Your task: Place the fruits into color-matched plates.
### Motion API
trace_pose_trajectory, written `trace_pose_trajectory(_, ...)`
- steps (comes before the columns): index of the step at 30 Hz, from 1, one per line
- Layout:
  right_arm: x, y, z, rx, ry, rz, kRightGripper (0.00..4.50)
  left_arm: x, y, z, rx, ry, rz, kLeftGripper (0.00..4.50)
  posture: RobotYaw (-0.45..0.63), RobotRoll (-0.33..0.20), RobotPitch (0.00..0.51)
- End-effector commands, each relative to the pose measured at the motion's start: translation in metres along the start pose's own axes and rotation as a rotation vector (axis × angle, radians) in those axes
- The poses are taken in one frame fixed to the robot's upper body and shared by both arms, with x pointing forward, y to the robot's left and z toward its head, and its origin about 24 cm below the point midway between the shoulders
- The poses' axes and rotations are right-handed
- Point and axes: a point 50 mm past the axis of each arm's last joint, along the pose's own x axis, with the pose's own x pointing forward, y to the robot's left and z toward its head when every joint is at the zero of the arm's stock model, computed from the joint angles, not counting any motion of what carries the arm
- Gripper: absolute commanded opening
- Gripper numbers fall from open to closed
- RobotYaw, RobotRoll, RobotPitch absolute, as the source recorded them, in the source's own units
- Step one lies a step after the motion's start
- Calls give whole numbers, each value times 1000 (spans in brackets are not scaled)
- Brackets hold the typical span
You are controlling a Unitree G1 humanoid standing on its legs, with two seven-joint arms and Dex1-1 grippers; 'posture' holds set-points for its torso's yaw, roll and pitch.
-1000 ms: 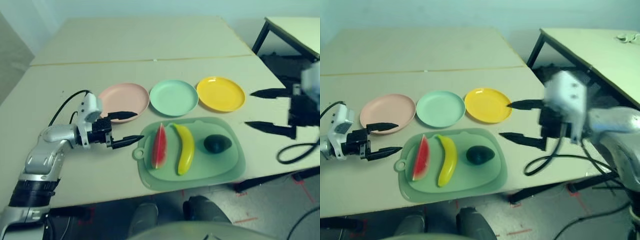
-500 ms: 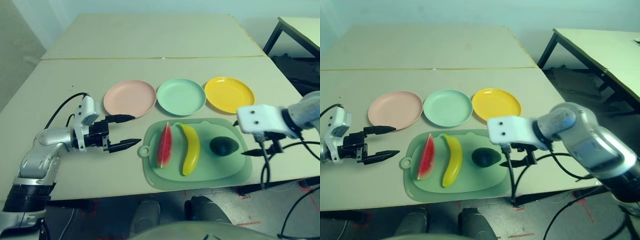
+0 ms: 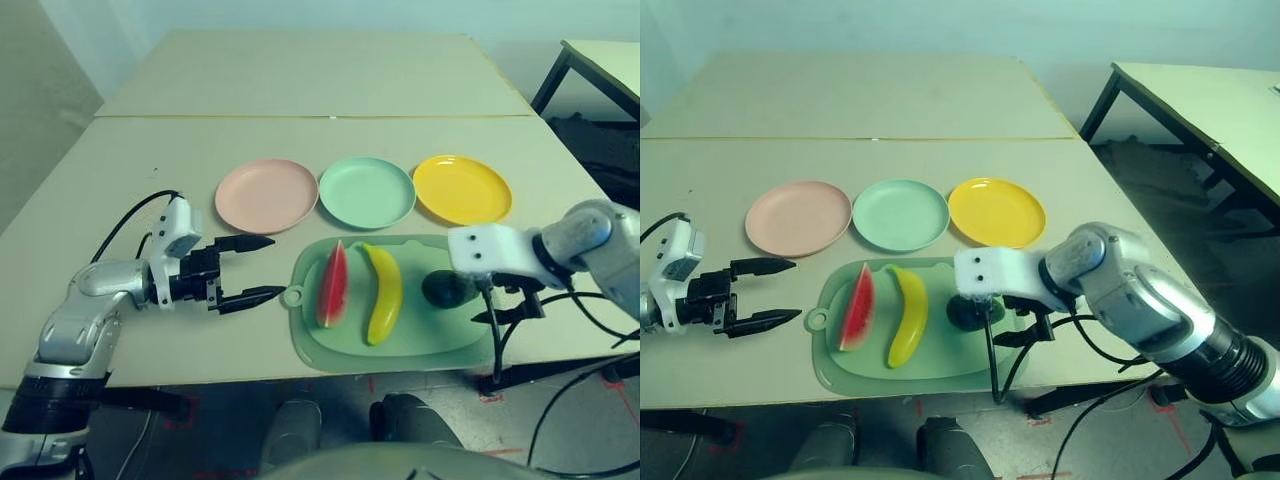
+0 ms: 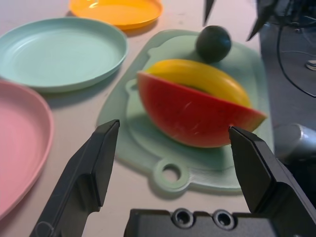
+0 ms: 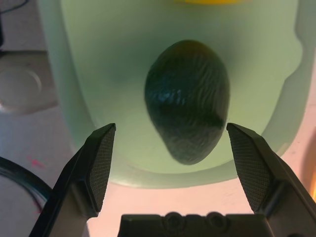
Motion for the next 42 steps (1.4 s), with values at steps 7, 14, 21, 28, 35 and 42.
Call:
trace_pose_trajectory(7, 8, -9, 9, -50, 3, 0, 4500, 1, -9, -8, 2, 34, -30, 4478, 108, 0, 69)
trace_pose_trajectory(14, 13, -12, 12, -55, -4, 7, 4500, -4, -11, -13, 6, 50, -17, 4478, 123, 0, 71)
trace_pose_trajectory(21, 17, -9, 9, -54, 7, 30, 4500, -8, -10, -13, 22, 54, 5, 4478, 128, 0, 72)
trace_pose_trajectory(28, 20, -8, 11, -57, 1, 38, 3147, -6, -9, -10, 33, 70, 0, 4500, 125, 0, 77)
trace_pose_trajectory(35, 20, -9, 13, -46, -10, 35, 2867, -5, -7, -9, 36, 77, 4, 4500, 122, 0, 77)
trace_pose_trajectory(42, -3, -29, 19, -56, -24, -28, 2867, 1, -2, -4, -3, 40, 69, 4500, 118, 0, 76)
